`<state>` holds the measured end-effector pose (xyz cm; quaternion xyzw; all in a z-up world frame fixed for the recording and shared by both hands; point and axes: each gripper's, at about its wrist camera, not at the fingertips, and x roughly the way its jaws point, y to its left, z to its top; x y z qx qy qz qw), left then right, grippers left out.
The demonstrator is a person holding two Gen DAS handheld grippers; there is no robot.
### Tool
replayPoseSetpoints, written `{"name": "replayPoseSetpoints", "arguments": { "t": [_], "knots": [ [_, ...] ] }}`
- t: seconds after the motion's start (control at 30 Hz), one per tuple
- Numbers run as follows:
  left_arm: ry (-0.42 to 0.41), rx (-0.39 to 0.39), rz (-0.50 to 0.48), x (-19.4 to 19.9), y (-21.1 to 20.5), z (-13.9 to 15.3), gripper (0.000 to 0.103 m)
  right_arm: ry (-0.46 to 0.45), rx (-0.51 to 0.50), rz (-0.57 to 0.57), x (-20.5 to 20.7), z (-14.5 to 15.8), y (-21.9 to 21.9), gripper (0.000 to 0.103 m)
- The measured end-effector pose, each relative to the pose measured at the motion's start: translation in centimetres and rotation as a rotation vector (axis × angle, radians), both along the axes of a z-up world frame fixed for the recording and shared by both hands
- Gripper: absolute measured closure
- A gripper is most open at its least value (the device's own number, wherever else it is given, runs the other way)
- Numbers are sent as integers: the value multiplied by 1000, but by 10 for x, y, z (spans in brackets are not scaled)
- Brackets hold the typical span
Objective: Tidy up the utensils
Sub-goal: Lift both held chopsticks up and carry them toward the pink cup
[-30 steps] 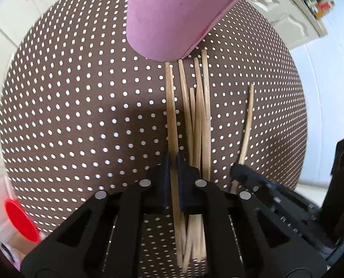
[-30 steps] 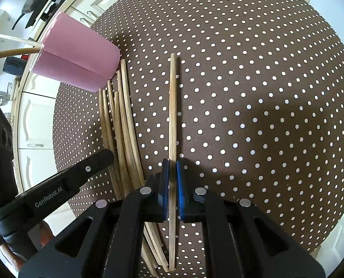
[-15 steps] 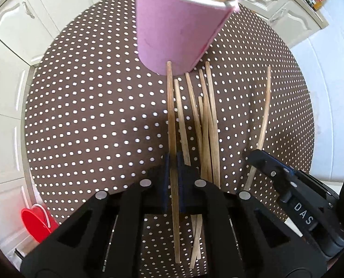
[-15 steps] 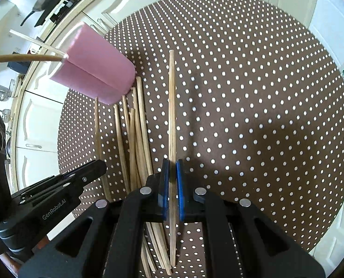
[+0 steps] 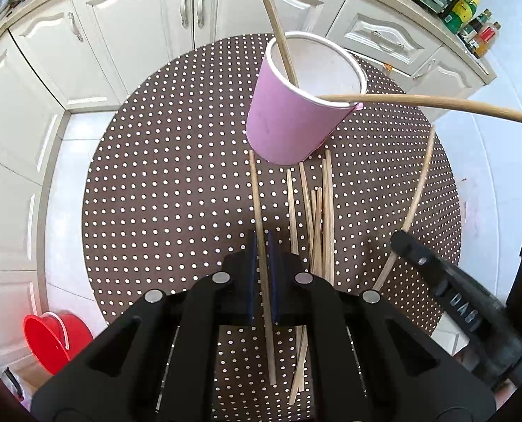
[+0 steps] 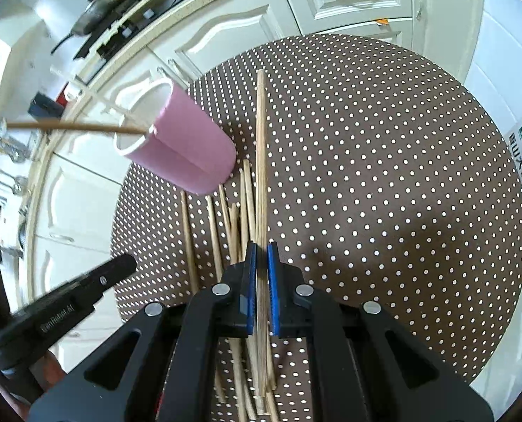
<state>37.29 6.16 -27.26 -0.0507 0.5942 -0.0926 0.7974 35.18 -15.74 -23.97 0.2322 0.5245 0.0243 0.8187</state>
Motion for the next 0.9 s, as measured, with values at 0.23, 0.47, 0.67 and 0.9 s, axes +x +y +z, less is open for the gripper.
{"name": "replayPoseSetpoints", "arguments": {
  "t": [0.23, 0.47, 0.67, 0.9],
  "knots": [
    [97, -6, -15, -7, -3, -22, 95, -34, -7, -34, -1, 17, -17, 97],
    [223, -7, -5, -4, 2, -54, 95, 1, -5, -91, -6, 10, -31, 97],
    [272, -20, -12, 6, 0, -65, 95, 26, -9, -116, -8, 5, -40, 97],
    [278, -43, -20, 26, -11, -61, 54, 66, 2, -125, -5, -5, -42, 97]
  ]
}}
